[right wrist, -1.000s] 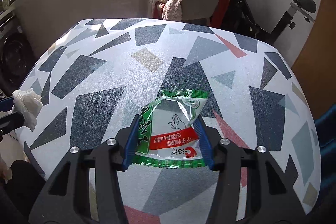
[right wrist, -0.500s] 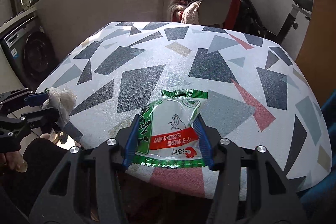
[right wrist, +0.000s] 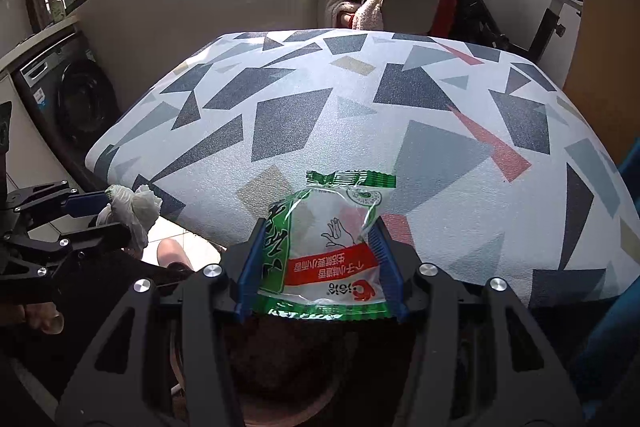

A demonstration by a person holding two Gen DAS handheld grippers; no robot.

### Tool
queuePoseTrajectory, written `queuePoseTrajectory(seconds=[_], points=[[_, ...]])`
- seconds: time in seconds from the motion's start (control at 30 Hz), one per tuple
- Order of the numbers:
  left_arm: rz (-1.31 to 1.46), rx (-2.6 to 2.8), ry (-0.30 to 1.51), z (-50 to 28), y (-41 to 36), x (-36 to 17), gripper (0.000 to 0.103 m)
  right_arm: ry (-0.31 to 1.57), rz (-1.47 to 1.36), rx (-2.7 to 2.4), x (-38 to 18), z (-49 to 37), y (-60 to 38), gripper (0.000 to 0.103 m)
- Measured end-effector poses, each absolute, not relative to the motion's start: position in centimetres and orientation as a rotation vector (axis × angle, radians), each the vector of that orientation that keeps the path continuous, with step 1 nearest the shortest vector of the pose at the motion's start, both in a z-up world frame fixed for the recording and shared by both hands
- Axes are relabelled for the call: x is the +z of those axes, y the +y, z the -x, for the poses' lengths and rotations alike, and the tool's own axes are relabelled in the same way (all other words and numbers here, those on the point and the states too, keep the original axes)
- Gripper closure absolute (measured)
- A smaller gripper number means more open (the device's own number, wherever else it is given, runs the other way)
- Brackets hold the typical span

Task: Collect trash
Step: 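Carry both items to the brown bin and open both grippers over it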

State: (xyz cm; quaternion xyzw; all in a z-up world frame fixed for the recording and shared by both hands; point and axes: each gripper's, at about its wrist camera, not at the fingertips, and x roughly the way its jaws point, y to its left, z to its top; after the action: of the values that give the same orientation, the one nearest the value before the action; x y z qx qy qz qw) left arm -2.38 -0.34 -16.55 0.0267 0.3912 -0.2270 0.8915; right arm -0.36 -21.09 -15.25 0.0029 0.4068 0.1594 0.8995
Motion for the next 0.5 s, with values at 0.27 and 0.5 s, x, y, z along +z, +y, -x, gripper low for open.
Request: queuePoseTrajectory(seconds=[0.27, 0.5], points=[[-0.059, -0.479, 0.845, 3.2, -0.3, -17.9, 0.057, 0.856, -0.016, 0.334, -16.2, 1.4, -21.0, 0.051], [-0.057, -0.474, 0.823, 3.7, -0.3, -17.7, 0.038, 0.887, -0.014, 0.361, -17.6, 2.2, -20.2, 0.051]])
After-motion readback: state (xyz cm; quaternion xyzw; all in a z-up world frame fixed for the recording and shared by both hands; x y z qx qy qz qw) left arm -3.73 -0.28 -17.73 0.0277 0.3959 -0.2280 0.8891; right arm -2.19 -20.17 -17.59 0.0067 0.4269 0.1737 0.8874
